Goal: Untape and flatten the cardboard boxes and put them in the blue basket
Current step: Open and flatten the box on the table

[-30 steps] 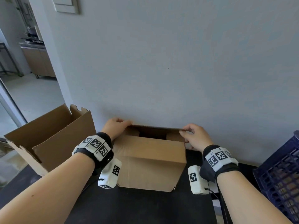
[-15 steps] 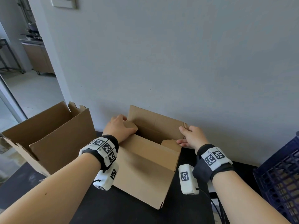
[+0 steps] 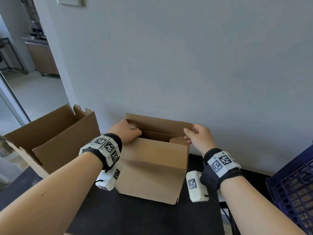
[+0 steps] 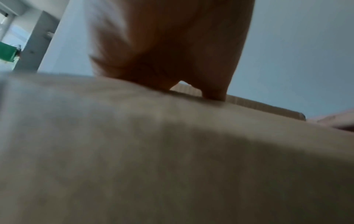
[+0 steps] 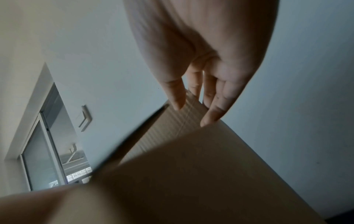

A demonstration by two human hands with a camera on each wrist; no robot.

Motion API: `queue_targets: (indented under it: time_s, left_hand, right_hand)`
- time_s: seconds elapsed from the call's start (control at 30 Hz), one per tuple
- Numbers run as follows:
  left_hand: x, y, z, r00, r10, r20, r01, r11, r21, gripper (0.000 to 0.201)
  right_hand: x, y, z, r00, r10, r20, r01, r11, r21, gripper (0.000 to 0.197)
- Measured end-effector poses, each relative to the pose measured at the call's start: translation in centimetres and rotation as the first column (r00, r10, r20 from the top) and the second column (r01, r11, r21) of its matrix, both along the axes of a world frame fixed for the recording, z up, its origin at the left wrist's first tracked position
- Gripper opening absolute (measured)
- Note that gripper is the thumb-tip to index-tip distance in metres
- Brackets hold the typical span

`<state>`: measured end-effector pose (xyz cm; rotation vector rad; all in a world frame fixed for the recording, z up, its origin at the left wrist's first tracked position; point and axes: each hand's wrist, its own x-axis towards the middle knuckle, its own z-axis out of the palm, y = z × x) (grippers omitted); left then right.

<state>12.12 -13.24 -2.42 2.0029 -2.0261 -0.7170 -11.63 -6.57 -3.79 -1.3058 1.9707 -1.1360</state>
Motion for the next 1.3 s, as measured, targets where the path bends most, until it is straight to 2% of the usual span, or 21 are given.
queue_targets:
  time_s: [0.1,0.27,0.4,0.53,0.6,0.67,0.8,0.87,1.1,1.2,1.3]
  left_hand:
    - [0.2,-0.2,0.5,0.996,-0.001,-0.084,0.003,1.0,0.017,0.052]
    - [0.1,-0.1,1.2,0.982,-0.024,-0.188,0.035,0.998,0.053,0.026]
    - [0.2,-0.5,1.2,0.948,0.025,-0.316,0.009,0.995,0.104,0.034]
    - [0.7,-0.7,1.5,0.841,0.197,-0.504,-0.105,0.973,0.205,0.033]
    - [1.0,-0.7,1.9,0.786,0.275,-0.554,-0.156,0.955,0.253,0.029]
    - [1.0,-0.5,2.2,0.779,0.285,-0.558,-0.159,0.952,0.263,0.031]
    - [0.6,-0.1,1.8,0.885,0.144,-0.442,-0.051,0.975,0.216,0.05]
    - [0.8,-0.1,1.7,0.904,0.125,-0.409,-0.028,0.972,0.235,0.048]
    - [1.2,0.3,1.5,0.879,0.17,-0.446,-0.061,0.967,0.248,0.04]
    - [1.2,0.5,1.4,0.87,0.183,-0.458,-0.066,0.963,0.26,0.028]
    - [1.4,0.7,1.2,0.85,0.201,-0.486,-0.087,0.965,0.247,0.034]
  right_hand:
    - [0.2,-0.2,0.8,0.998,0.041,-0.04,-0.039,0.998,0.054,0.037]
    - [0.7,-0.2,1.5,0.996,0.09,-0.003,-0.089,0.989,0.117,0.067]
    - [0.5,-0.2,1.7,0.996,0.089,0.009,-0.09,0.985,0.149,0.073]
    - [0.0,-0.4,1.7,0.997,0.064,0.04,-0.069,0.987,0.147,0.08]
    - [-0.1,-0.5,1.6,0.999,0.039,0.027,-0.043,0.987,0.153,0.078]
    - [-0.1,-0.4,1.6,1.0,0.014,-0.002,-0.013,0.986,0.163,0.075]
    - [0.1,-0.4,1.7,0.994,-0.001,-0.108,0.025,0.974,0.226,0.064]
    - [0.1,-0.2,1.9,0.992,0.011,-0.128,0.027,0.956,0.292,0.056]
    - [0.2,1.4,2.7,1.0,0.007,0.007,-0.009,0.884,0.468,0.07]
    - [0.3,2.3,2.9,1.0,0.003,0.026,-0.015,0.881,0.473,0.073]
    - [0.4,3.1,2.9,0.998,0.006,0.063,-0.033,0.902,0.431,0.071]
